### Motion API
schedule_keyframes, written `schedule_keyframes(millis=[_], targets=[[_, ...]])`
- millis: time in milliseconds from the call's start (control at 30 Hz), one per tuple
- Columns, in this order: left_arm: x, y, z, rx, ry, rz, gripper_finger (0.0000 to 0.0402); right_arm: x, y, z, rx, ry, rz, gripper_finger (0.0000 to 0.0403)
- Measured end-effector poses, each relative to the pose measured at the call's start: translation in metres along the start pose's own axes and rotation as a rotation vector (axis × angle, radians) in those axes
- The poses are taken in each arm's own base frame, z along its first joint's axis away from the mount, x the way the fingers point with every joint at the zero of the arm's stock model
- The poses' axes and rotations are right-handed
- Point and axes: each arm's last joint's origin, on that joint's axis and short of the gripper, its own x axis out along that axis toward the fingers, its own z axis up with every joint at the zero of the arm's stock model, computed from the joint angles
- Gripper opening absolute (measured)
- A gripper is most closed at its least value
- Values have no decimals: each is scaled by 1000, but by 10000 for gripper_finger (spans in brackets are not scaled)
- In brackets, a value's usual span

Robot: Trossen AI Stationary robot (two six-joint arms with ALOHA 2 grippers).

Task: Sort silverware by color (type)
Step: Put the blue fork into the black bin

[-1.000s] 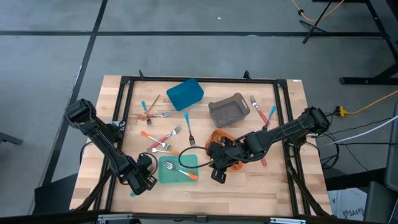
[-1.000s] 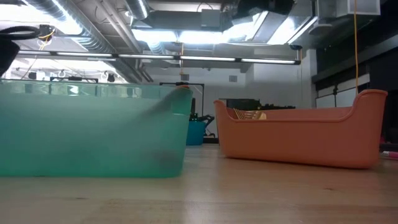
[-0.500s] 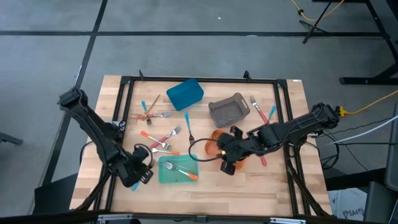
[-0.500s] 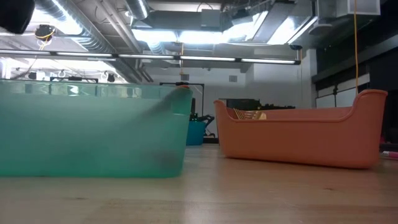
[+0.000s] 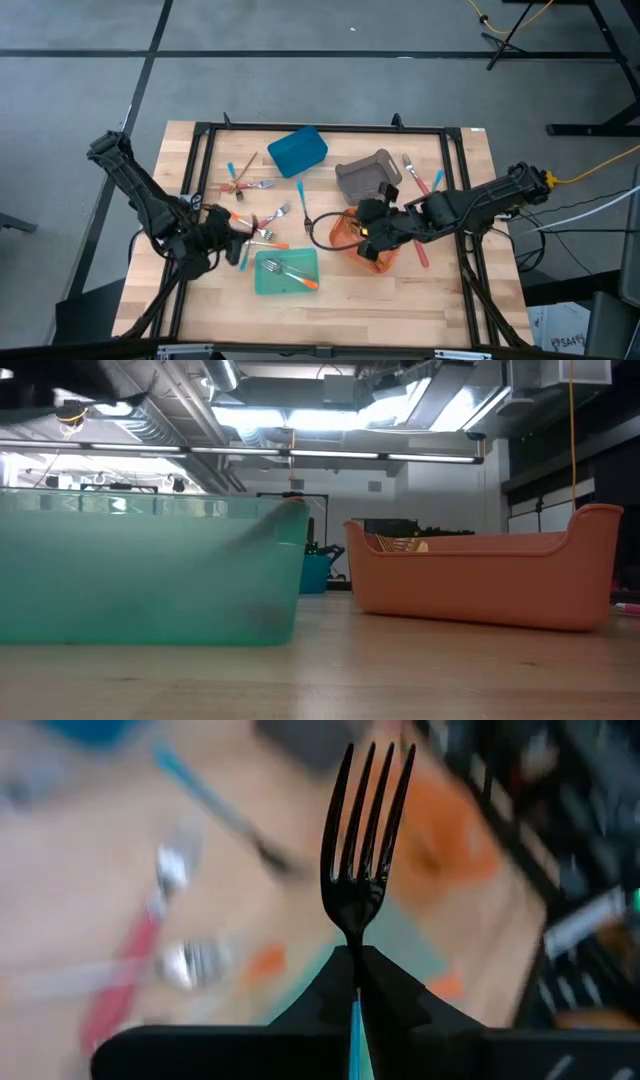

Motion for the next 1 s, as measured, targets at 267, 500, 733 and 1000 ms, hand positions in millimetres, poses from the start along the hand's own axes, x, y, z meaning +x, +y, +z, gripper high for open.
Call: schedule_keyframes(millis=[267,500,733,1000], targets=[[19,-8,27,70,-353,55,4,23,-10,28,-3,-145,8,115],[31,-24,52,141,-468,65,4,51,-10,48,-29,-263,13,115],[38,-33,71,210,-499,43,4,78,3,63,-92,-391,77,115],[47,-38,79,252,-503,18,4,99,16,70,-105,-505,80,115]])
